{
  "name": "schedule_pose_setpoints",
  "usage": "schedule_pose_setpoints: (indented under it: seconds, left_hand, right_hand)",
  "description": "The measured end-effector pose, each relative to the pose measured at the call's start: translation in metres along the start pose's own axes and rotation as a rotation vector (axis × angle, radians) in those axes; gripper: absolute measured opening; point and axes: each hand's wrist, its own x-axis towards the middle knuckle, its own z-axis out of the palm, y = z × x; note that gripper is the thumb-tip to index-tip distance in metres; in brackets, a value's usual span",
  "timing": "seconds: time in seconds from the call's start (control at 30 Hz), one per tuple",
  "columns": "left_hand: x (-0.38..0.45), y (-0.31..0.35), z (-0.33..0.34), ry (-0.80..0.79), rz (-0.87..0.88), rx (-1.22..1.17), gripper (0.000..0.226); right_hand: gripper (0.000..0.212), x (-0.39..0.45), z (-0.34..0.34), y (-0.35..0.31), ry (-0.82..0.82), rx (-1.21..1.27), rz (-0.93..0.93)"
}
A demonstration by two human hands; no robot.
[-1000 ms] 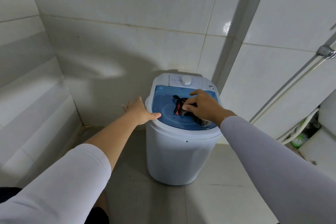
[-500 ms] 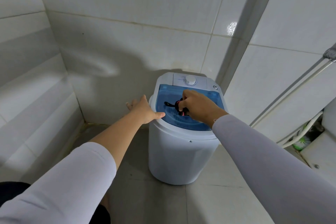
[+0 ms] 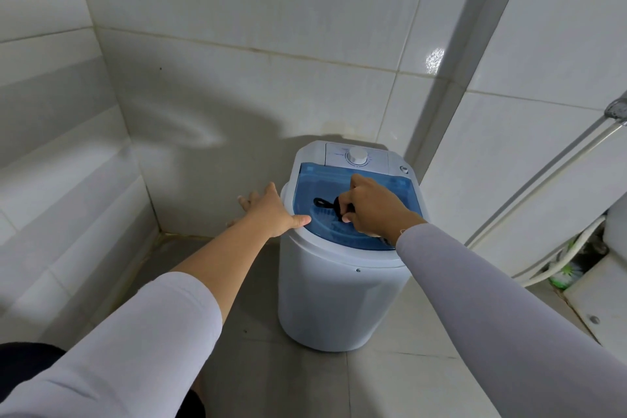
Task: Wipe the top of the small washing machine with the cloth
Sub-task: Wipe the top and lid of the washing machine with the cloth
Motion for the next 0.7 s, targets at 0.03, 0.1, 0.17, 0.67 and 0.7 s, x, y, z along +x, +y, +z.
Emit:
schedule_pose_setpoints:
  seconds: [0.03,0.1,0.17,0.67,0.7]
  left_hand:
    - [0.0,0.0,0.0,-0.001,-0.001,-0.001,0.122]
    - [0.001,0.0,-0.001,-0.005,-0.003,0.002,0.123]
    - [0.003,0.0,-0.001,-0.013,-0.003,0.009,0.124]
    - [0.004,-0.002,-0.001,0.004,-0.003,0.065,0.124]
    - [0.004,-0.001,-0.001,0.007,-0.004,0.065,0.123]
  right_hand:
    - [0.013,0.001,0.001,-0.001,0.006,0.009,0.021]
    - [0.009,0.003,0.001,-0.001,0.012,0.032,0.055]
    - [0.008,0.005,0.0,-0.001,0.008,0.055,0.059]
    - [0.035,-0.004,-0.015,0.018,-0.274,-0.045,0.018]
    - [0.035,-0.005,-0.016,0.019,-0.26,-0.068,0.001]
